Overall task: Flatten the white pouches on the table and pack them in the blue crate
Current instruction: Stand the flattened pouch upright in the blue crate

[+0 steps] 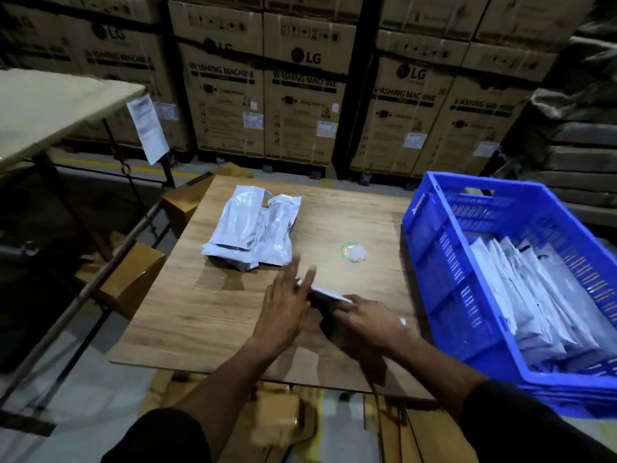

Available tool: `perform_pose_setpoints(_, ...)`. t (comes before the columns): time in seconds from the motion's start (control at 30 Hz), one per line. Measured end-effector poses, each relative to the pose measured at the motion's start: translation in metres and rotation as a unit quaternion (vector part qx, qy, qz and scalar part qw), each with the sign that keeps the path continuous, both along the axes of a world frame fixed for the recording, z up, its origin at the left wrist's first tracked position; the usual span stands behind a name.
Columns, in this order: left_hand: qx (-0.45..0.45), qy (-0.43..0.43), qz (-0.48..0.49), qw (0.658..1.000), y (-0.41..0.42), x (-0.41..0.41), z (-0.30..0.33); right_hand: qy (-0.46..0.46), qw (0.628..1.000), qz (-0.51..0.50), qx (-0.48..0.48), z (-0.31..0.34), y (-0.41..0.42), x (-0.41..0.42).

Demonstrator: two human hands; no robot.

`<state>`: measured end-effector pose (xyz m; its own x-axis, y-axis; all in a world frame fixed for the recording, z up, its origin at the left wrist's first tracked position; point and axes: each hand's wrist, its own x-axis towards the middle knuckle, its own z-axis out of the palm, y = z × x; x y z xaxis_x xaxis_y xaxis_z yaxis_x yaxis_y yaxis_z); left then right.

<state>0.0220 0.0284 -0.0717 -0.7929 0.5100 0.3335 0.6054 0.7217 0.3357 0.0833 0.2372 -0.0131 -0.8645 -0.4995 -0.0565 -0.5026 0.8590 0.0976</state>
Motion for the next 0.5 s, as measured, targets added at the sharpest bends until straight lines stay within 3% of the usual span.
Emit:
perform_pose_setpoints(0.1,0.047,-0.016,0.034,0.998,-0.001,0.012,-0.007,0.014,0.999,-0.032,-0.025,0.010,0.015,-0.007)
perform_pose_setpoints(0.27,-0.119,-0.123,0.049,0.984,0.006,0.026,-0.039,0.031,0.985,-0.096,-0.140,0.020,0.039,-0.012)
perform_pose_setpoints(0.37,-0.187,-0.117,0.032,0.975,0.018,0.023,-0.054,0.091,0.964,-0.119,-0.221,0.024,0.053,-0.014)
perform_pose_setpoints(0.5,-0.162,-0.060,0.021,0.985,0.051,0.015,-0.033,0.146,0.946,-0.130,-0.258,0.049,0.075,-0.014)
